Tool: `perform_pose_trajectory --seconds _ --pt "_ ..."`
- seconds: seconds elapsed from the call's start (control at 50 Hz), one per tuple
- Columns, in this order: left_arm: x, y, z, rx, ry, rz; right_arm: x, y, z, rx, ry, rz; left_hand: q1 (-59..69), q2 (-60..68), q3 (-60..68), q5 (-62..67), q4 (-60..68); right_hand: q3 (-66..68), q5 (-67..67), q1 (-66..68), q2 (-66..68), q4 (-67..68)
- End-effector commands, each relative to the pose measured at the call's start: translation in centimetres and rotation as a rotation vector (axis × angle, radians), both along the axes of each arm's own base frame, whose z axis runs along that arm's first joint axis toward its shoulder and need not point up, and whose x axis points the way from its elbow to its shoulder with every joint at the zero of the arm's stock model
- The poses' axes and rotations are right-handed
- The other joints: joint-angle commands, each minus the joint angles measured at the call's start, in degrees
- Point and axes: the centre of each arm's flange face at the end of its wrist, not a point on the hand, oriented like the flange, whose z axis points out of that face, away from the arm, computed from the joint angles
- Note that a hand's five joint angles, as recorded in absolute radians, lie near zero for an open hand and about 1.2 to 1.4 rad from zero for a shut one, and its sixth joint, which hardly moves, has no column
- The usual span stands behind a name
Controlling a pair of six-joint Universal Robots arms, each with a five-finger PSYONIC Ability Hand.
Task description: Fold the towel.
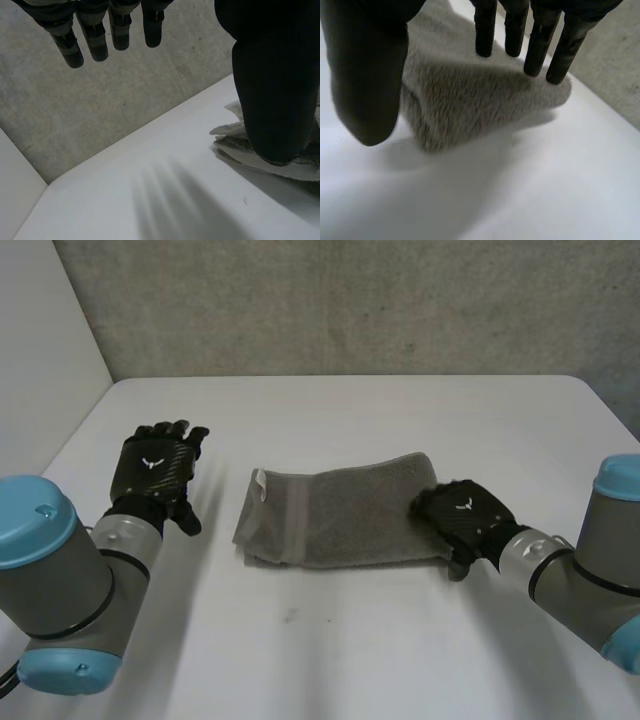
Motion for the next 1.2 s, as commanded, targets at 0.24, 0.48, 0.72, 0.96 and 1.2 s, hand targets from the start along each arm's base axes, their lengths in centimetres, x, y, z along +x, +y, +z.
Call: perform_pose_trajectory --seconds 0.24,0.48,0.72,0.96,1.2 --pt "0.2 0.3 -0.6 0.021 -0.009 0.004 -2.6 -1.7 0.3 -0.091 0.028 -0.081 0.1 0.6 0.5 -1.4 0.5 57.1 56.1 56.2 56.9 57.0" --pt "0.0 0.1 0.6 -0.014 0.003 0.001 4.6 0.2 7.7 -0.365 -0.019 0.187 0.1 0.6 0.5 -1.4 0.5 57.1 56.1 56.2 56.9 57.0" --pt "-1.3 -0.6 3.9 -0.109 0.05 -0.02 15.1 8.3 1.4 -0.192 0.055 0.637 0.1 0.6 0.5 -1.4 0.5 6.1 5.1 5.2 5.9 6.0" --pt "-4.9 -0.1 5.5 -0.106 0.096 -0.112 9.7 1.9 6.5 -0.134 -0.185 0.134 0.8 1.3 1.2 -0.7 1.2 -12.9 -13.9 -13.8 -13.1 -13.0" --pt "-10.1 2.1 -2.3 0.259 0.083 -0.197 6.7 0.8 5.0 0.117 -0.385 -0.021 6.7 7.2 7.1 5.2 7.1 -12.9 -13.9 -13.8 -13.1 -13.0"
